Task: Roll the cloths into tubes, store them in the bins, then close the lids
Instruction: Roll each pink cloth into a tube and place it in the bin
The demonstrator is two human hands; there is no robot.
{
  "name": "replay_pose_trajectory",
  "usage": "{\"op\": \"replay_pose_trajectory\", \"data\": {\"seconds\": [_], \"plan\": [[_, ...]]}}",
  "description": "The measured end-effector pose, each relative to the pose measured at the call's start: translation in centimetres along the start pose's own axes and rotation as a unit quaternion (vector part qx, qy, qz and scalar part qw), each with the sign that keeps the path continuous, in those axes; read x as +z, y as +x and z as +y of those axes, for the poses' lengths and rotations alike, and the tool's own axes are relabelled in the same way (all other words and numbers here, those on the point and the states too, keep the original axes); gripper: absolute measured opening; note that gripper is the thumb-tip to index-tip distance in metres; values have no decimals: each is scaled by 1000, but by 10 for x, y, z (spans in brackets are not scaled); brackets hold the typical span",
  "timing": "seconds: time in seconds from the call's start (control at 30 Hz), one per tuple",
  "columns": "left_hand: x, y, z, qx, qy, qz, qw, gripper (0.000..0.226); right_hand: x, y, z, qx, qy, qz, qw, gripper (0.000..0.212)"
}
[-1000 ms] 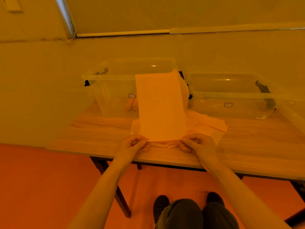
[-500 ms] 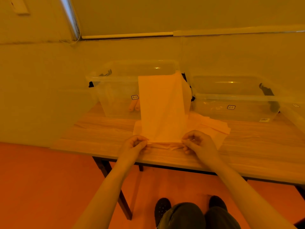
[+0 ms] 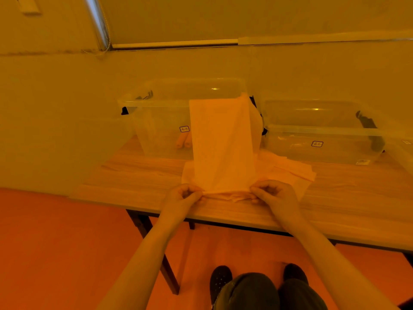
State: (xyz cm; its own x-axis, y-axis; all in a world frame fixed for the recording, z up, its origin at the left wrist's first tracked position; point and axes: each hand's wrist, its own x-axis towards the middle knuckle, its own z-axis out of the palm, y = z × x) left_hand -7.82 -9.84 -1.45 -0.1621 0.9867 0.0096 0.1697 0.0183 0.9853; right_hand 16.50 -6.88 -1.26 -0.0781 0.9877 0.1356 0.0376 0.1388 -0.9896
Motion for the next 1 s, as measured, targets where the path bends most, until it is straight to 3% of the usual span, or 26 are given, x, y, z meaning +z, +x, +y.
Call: {"op": "replay_pose_trajectory", "data": {"seconds": [0.47, 0.7, 0.9, 1.0], "plan": [[-1, -7, 1, 10, -4, -2, 1000, 9, -3, -4, 1, 13, 34, 5, 999, 9], [0, -5, -2, 22, 28, -5, 999, 15, -4, -2, 3, 9, -16, -5, 1000, 12], [-1, -6, 1, 6, -9, -16, 1000, 14, -7, -5, 0, 8, -60, -24, 998, 16], [-2, -8, 1, 14, -5, -21, 1000, 14, -8, -4, 1, -2, -39, -6, 999, 7]]}}
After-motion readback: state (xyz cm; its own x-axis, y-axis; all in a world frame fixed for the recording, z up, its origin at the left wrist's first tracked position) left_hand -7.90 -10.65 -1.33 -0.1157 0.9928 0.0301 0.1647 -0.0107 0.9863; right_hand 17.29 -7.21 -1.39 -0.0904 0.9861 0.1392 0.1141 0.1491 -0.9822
